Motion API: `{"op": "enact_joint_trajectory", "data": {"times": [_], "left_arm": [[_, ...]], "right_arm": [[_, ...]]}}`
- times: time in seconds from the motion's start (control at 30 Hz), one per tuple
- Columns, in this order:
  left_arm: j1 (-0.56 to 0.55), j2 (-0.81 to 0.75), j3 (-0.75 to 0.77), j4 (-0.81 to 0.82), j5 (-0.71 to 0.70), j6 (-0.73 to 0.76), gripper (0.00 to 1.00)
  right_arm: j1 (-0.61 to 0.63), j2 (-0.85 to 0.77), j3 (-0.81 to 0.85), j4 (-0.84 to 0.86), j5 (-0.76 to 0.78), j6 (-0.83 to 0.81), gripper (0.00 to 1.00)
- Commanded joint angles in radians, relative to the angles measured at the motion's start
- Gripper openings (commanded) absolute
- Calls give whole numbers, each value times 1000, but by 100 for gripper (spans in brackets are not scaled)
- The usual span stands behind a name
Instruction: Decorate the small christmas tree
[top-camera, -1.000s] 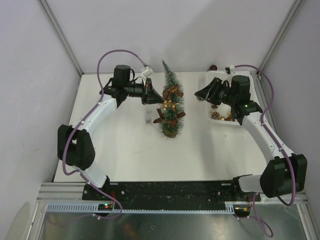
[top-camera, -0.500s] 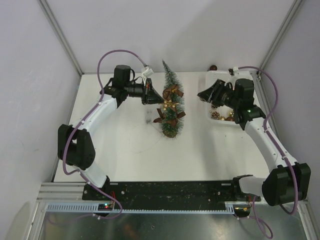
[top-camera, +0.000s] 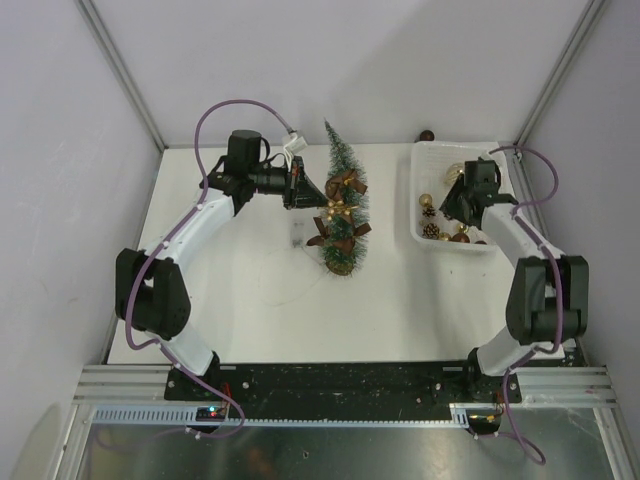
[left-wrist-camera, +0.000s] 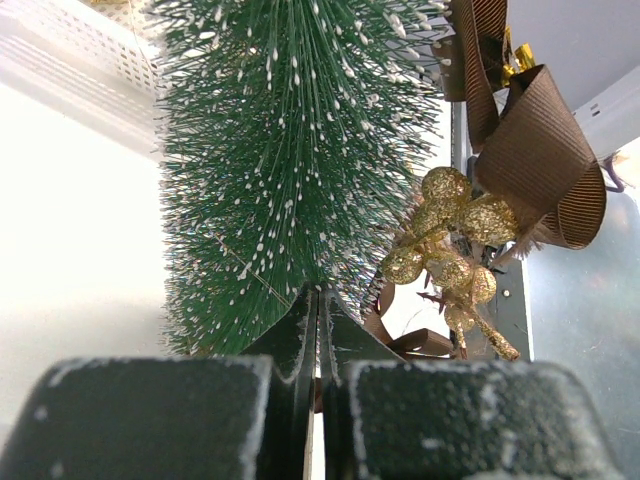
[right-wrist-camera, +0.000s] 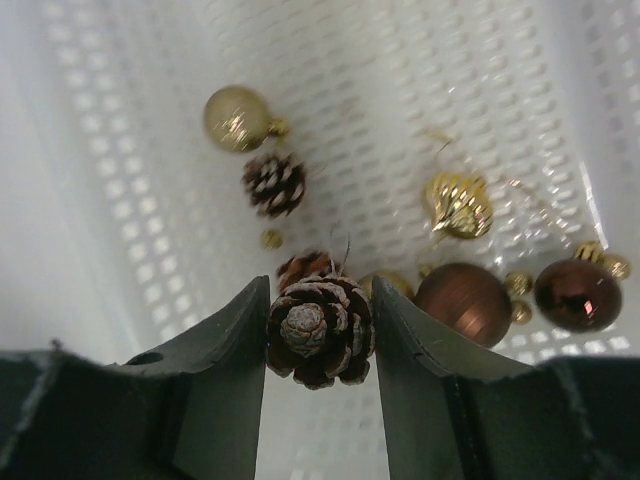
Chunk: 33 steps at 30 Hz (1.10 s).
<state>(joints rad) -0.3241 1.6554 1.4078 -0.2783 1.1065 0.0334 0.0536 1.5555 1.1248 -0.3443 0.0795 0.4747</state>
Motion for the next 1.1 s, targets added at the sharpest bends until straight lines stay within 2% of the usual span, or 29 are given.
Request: {"op": "enact_joint_trajectory", "data": {"times": [0.0, 0.4, 0.77, 1.07], "left_arm": [[3, -15, 36, 15, 28, -11, 0], [7, -20, 40, 16, 29, -5, 0], [16, -29, 38, 15, 38, -6, 0], [20, -41, 23, 15, 41, -2, 0]], "right_arm": [[-37, 91, 126, -5, 115, -7, 36], [-87, 370, 386, -94, 175, 9, 50], [-107, 435, 440, -133, 187, 3, 60], [-97, 415, 412, -129, 143, 14, 58]]}}
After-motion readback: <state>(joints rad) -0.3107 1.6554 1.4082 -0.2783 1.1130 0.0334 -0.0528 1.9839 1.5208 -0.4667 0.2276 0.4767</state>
